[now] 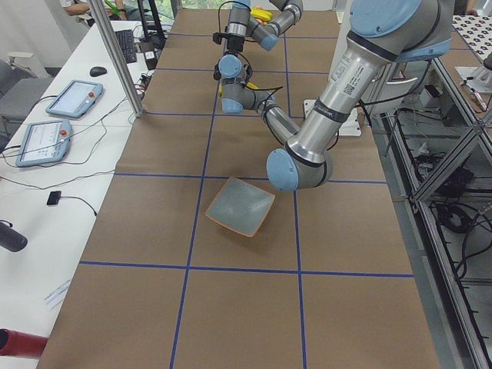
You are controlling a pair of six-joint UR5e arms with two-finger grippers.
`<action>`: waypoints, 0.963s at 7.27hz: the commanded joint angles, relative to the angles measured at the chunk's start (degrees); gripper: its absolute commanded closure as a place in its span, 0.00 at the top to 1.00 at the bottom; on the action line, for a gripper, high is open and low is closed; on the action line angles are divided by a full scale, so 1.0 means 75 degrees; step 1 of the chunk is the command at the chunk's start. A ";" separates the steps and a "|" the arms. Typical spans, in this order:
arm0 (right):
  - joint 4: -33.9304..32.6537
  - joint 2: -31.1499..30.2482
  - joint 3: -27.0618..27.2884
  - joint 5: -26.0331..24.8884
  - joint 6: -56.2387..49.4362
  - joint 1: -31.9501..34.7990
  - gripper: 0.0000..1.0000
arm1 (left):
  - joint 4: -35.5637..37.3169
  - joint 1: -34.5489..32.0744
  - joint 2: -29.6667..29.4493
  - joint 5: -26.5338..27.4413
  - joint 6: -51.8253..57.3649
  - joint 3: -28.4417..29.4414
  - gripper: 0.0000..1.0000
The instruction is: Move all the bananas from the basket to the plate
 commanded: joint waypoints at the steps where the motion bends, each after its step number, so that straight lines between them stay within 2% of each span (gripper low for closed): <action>1: 0.0463 -0.0505 0.0310 0.0021 0.0045 0.0058 1.00 | -0.0029 -0.0080 0.0083 -0.0007 -0.0279 -0.0089 0.00; 3: 0.0476 -0.1091 0.0604 0.0032 -0.0014 0.0175 1.00 | 0.0017 -0.0349 0.1481 -0.0101 -0.0352 -0.0882 0.00; 4: 0.0476 -0.1325 0.0686 0.0009 -0.0060 0.0222 1.00 | -0.0017 -0.0861 0.2151 -0.0473 -0.0294 -0.1084 0.00; 5: 0.0464 -0.1432 0.0687 -0.0014 -0.0061 0.0257 1.00 | 0.0017 -0.1713 0.2529 -0.1172 -0.0282 -0.1121 0.00; 6: 0.0464 -0.1537 0.0687 -0.0072 -0.0061 0.0269 1.00 | 0.0006 -0.1872 0.3124 -0.1156 -0.0061 -0.1133 0.00; 7: 0.0464 -0.1597 0.0687 -0.0259 -0.0073 0.0269 1.00 | 0.0017 -0.2164 0.3675 -0.1110 0.1113 -0.1133 0.00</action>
